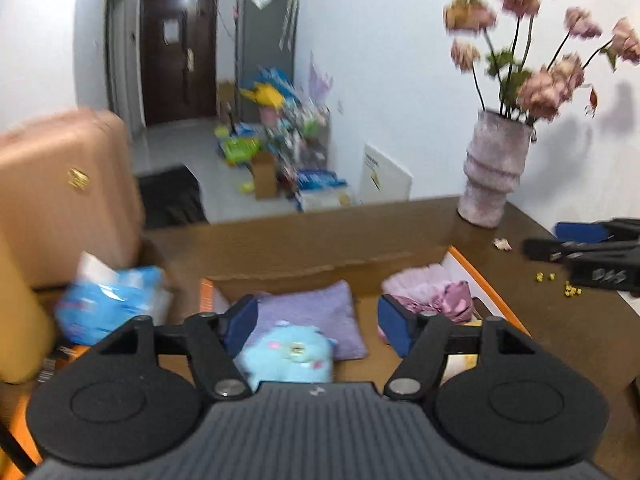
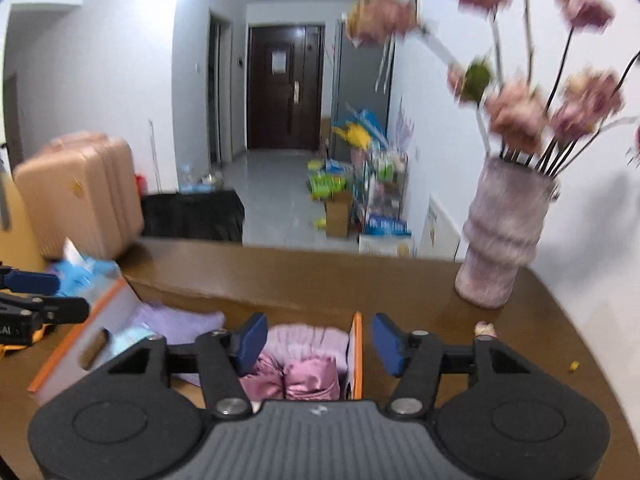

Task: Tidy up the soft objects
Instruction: 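Withdraw both grippers toward the blue tissue pack, then close the left gripper on the blue tissue pack while the right gripper grasps it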

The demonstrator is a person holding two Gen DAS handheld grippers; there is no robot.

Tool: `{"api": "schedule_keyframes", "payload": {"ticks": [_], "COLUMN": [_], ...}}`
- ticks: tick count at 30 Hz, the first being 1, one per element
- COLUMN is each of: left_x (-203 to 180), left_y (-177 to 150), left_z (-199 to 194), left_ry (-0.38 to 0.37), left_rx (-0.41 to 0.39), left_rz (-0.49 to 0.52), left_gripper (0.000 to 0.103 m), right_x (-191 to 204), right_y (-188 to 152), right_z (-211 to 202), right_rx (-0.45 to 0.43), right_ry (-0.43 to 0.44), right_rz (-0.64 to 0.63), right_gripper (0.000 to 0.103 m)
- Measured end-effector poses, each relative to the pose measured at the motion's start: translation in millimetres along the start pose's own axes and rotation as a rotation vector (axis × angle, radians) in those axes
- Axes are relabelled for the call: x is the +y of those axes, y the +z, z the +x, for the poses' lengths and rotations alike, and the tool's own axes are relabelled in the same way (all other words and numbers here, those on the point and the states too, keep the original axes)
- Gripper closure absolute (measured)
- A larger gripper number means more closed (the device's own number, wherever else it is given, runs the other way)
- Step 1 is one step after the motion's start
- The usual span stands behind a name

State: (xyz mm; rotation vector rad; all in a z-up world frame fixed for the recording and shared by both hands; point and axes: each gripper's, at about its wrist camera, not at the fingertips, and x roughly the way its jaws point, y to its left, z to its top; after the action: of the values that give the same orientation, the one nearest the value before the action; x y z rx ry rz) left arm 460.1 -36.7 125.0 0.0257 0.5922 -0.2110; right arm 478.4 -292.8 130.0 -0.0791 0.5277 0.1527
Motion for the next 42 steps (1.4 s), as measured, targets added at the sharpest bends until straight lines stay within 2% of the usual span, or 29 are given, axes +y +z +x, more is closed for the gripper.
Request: {"api": "schedule_keyframes", "payload": {"ticks": [6, 10, 11, 14, 17, 19, 21, 24, 28, 31, 38, 42], "left_x": [5.3, 9.8, 12.1, 17.3, 16.9, 20.3, 26.1, 30.2, 23.6, 15.7, -4.8, -23.9], "left_y": [-10.0, -45.4, -61.3, -112.2, -163.6, -197.5, -226.2, -255.9, -263.0, -255.5, -244.7, -229.9], "left_z": [-72.4, -117.4, -126.9, -148.0, -167.9, -185.9, -202.1, -217.7, -219.9, -213.6, -180.5, -152.4], "left_ry": [0.030, 0.005, -0.009, -0.036, -0.046, -0.098, -0.149, -0.158, -0.129, -0.101, -0.145, -0.179], "left_rx": [-0.080, -0.170, -0.183, -0.177, -0.153, -0.150, -0.148, -0.136, -0.111, -0.113, -0.067, -0.043], "left_rz": [0.041, 0.009, -0.012, -0.054, -0.084, -0.113, -0.155, -0.222, -0.183, -0.157, -0.144, -0.127], "left_gripper": [0.023, 0.015, 0.015, 0.015, 0.015, 0.014, 0.012, 0.011, 0.011, 0.011, 0.012, 0.019], "right_x": [7.9, 14.3, 15.4, 23.4, 34.2, 41.3, 46.2, 47.4, 44.6, 40.5, 29.4, 20.5], "right_y": [1.3, -22.2, -36.8, -82.4, -133.8, -168.5, -198.7, -238.7, -264.7, -271.5, -277.1, -272.1], "right_z": [-72.3, -116.8, -129.7, -159.3, -182.3, -193.2, -202.8, -219.4, -221.8, -220.6, -206.1, -183.9], "right_rx": [-0.079, -0.155, -0.179, -0.210, -0.227, -0.212, -0.180, -0.150, -0.084, -0.076, -0.054, -0.025], "right_ry": [0.018, 0.036, 0.059, 0.101, 0.087, 0.058, 0.077, 0.110, 0.122, 0.105, 0.106, 0.115], "right_rz": [-0.022, -0.005, 0.012, 0.045, 0.056, 0.079, 0.101, 0.175, 0.225, 0.248, 0.280, 0.313], "right_gripper": [0.033, 0.028, 0.024, 0.023, 0.021, 0.021, 0.021, 0.021, 0.021, 0.021, 0.021, 0.030]}}
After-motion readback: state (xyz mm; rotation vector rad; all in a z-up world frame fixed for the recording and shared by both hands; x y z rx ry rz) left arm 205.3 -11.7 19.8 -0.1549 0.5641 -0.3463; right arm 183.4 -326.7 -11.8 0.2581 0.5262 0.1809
